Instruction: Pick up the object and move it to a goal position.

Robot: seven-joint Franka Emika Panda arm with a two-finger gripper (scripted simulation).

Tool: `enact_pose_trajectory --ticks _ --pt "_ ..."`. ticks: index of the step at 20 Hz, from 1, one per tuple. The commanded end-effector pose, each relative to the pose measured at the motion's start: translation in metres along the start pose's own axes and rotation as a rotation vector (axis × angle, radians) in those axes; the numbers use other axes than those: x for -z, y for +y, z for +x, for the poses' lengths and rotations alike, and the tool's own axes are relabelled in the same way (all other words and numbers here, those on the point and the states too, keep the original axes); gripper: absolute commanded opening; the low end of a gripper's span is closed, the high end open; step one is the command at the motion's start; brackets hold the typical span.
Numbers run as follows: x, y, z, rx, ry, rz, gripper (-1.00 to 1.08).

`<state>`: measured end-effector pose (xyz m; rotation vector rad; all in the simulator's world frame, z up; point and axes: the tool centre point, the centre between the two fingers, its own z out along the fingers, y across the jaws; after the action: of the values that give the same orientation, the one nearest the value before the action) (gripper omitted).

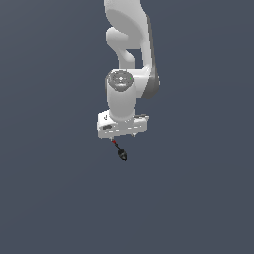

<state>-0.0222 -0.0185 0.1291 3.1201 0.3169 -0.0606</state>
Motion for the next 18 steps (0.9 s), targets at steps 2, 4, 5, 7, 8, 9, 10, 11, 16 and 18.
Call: enact_pose_trajectory --ticks 2,4,5,7,8,9,10,11,16,18 --pt "-0.013 0.007 -0.004 0.073 0.006 -0.001 1.00" --pt "-0.020 0.012 -0.007 0.120 0.010 -0.002 1.00" --pt "-0.024 0.014 -0.009 0.144 0.012 -0.003 1.00" --pt "-0.032 0.018 -0.012 0.191 0.016 -0.004 1.00" --pt "-0.036 0.020 -0.014 0.214 0.018 -0.004 1.00" --pt "-0.039 0.022 -0.015 0.237 0.020 -0.004 1.00" --pt "-0.043 0.024 -0.017 0.258 0.022 -0.005 1.00" --pt "-0.046 0.025 -0.018 0.278 0.023 -0.005 1.00" --pt "-0.059 0.031 -0.025 0.360 0.031 -0.006 1.00" --pt "-0.062 0.033 -0.027 0.385 0.034 -0.007 1.00"
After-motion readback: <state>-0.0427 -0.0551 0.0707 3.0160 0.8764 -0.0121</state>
